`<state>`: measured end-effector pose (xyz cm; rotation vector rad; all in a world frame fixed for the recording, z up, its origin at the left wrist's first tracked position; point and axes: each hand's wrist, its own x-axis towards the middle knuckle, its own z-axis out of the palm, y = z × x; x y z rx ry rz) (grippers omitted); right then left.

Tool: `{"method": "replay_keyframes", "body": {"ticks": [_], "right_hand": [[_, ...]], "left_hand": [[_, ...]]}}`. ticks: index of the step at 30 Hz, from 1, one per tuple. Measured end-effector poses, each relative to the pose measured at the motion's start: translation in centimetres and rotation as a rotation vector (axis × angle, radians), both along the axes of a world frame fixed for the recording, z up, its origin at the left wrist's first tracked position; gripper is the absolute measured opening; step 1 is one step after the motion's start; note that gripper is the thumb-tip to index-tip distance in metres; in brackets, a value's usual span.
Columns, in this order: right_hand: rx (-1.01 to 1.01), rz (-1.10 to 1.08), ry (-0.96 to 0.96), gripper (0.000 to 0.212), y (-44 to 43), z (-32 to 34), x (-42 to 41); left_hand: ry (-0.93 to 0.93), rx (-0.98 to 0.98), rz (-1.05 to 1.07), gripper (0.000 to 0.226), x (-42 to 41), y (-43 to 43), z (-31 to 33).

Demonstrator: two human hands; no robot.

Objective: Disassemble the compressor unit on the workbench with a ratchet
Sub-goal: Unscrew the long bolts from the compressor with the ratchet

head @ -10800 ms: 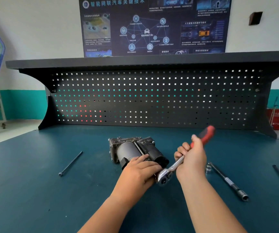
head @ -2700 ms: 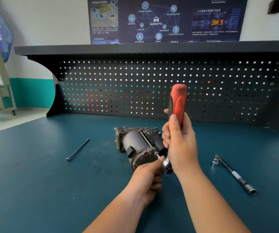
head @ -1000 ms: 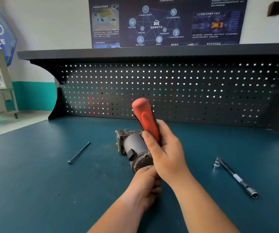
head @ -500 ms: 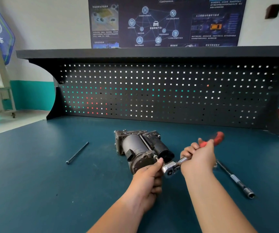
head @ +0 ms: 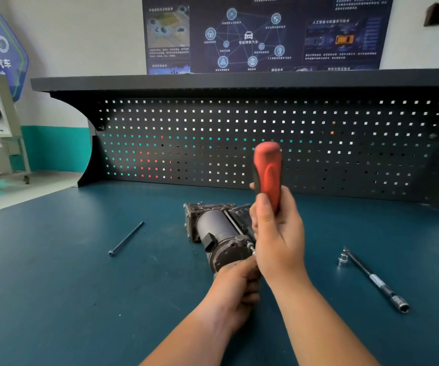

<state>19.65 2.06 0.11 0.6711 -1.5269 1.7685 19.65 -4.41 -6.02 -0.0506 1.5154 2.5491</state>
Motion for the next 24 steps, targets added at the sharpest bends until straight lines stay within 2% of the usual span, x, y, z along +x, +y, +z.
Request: {"method": "replay_keyframes", "body": {"ticks": [3, 7, 9, 10, 12, 18, 22, 24], "right_hand": [[-0.358, 0.060, -0.153, 0.019, 1.0, 0.7, -0.7], [-0.951, 0.096, -0.596, 0.029, 4.0, 0.4, -2.6], [-1.097, 0.129, -0.762, 0.033, 4.7, -0.3, -3.3], [-1.117, 0.129, -0.787, 0.034, 4.8, -0.5, -3.5], [-1.083, 0.109, -0.739, 0.032, 4.7, -0.5, -3.5], [-0.758, 0.014, -0.397, 0.023, 2.4, 1.0, -1.7], [-0.470, 0.050, -0.151, 0.018, 1.0, 0.6, -0.6], [-0.284, 0.028, -0.088, 0.023, 0.6, 0.2, -0.3]], "left_hand": [[-0.019, 0.032, 0.026, 0.048, 0.0, 0.1, 0.2], [-0.019, 0.100, 0.032, 0.051, -0.1, 0.2, 0.3], [-0.023, 0.106, 0.024, 0.048, 0.0, 0.3, 0.2], [-0.030, 0.095, 0.023, 0.047, -0.1, 0.3, 0.2], [-0.050, 0.062, 0.033, 0.044, -0.2, 0.2, 0.1], [-0.079, -0.030, 0.036, 0.042, -0.2, 0.0, 0.1], [-0.076, -0.008, -0.001, 0.037, -0.3, -0.1, 0.2], [-0.053, -0.021, -0.006, 0.038, -0.3, -0.2, 0.1]]}}
